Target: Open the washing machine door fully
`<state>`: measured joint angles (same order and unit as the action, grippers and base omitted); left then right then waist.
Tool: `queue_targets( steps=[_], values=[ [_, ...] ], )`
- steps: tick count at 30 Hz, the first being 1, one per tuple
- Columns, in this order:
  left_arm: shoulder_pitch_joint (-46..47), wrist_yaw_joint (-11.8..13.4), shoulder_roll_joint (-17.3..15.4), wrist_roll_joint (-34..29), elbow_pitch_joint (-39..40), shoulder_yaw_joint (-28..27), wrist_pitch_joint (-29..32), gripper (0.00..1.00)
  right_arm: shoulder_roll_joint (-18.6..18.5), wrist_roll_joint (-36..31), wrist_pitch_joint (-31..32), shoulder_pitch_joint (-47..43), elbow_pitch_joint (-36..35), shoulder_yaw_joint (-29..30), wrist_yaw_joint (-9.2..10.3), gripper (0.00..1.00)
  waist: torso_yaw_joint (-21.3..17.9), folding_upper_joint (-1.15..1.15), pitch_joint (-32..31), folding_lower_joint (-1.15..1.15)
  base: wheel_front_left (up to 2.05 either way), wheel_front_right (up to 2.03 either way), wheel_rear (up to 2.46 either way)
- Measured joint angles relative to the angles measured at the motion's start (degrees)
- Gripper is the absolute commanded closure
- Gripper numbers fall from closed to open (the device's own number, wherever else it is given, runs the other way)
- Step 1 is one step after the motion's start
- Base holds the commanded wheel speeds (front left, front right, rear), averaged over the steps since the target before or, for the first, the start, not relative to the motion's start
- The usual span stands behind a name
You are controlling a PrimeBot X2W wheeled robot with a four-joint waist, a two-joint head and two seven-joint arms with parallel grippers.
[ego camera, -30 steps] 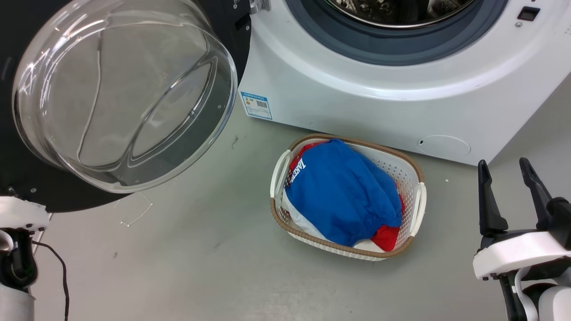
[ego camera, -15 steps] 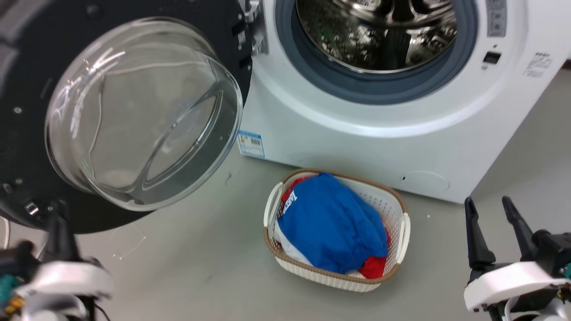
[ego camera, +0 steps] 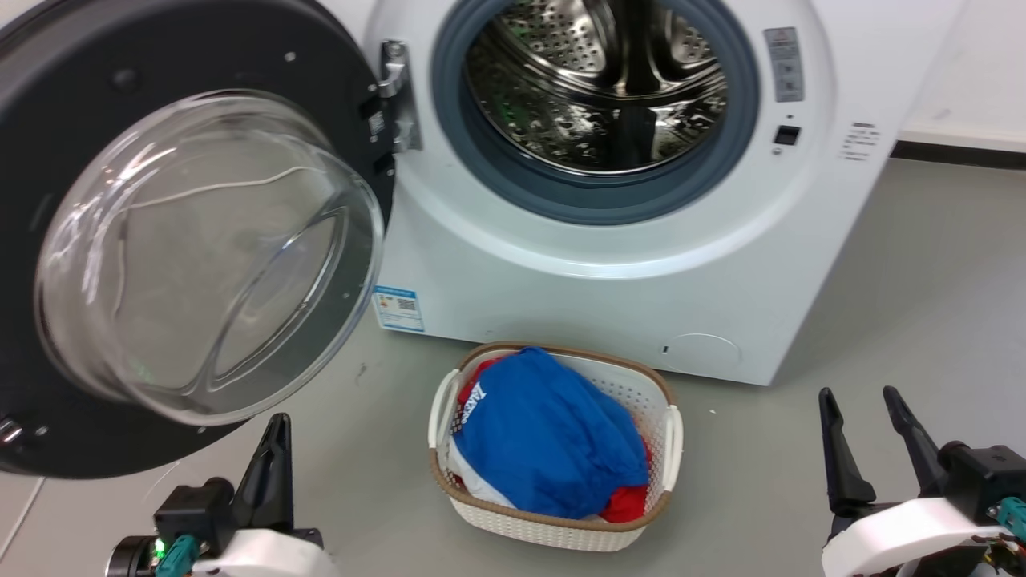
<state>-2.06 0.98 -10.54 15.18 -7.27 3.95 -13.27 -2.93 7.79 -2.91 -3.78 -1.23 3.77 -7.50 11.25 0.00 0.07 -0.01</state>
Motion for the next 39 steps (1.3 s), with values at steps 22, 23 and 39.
queue_targets(
  steps=[22, 23, 39],
  values=[
    [6.2, 0.0, -0.2, -1.8, -3.8, 4.0, 2.8, 0.00, 0.0, -1.3, 0.5, 0.6, 0.8, -1.9, 0.00, 0.00, -14.2, 0.00, 0.3, 0.00, 0.00, 0.00, 0.00],
    [6.3, 0.0, -0.2, -1.5, -4.1, 4.0, 3.3, 0.00, 0.0, -1.3, 0.5, 0.7, 0.8, -2.0, 0.00, 0.00, -14.4, 0.00, 0.4, 0.00, 0.00, 0.00, 0.00],
    [6.6, 0.7, -0.2, 0.0, -4.2, 3.8, 3.9, 0.00, 0.0, -1.7, -0.1, 2.5, 1.4, -3.7, 0.00, 0.00, -14.3, 0.00, 1.3, 0.01, 0.00, 0.00, 0.00]
  ],
)
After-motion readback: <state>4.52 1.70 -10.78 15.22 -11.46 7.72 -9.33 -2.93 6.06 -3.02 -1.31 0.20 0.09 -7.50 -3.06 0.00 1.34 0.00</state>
